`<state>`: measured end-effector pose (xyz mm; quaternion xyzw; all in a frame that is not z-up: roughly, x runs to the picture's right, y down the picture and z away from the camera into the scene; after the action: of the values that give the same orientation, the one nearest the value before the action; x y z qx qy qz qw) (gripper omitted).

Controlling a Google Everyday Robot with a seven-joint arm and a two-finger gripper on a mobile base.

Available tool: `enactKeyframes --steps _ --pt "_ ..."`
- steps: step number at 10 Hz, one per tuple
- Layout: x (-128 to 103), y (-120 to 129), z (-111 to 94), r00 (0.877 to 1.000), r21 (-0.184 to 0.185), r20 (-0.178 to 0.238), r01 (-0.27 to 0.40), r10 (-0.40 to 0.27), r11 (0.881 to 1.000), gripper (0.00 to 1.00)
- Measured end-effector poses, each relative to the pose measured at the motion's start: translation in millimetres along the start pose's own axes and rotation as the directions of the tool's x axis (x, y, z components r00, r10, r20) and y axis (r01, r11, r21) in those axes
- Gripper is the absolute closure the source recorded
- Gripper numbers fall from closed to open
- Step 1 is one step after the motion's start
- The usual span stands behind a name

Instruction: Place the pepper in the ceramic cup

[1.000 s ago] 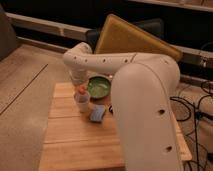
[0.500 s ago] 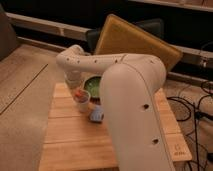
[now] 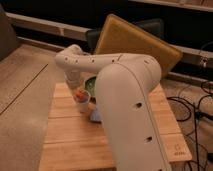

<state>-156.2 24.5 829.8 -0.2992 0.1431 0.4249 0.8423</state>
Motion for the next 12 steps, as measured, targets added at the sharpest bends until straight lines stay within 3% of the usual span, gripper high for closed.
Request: enactKeyframes --steps 2,5,12 --pt "0.3 -1.9 -0.6 1.0 0.0 -0.009 -0.006 0.006 1.0 0.72" --pt "-0.5 -6.3 -4.2 1.0 -0.006 -0.011 -0.019 0.019 1.0 0.42" --pt "-0.8 -5.6 -3.8 1.0 -0.006 -0.011 -0.018 0.018 1.0 0.4"
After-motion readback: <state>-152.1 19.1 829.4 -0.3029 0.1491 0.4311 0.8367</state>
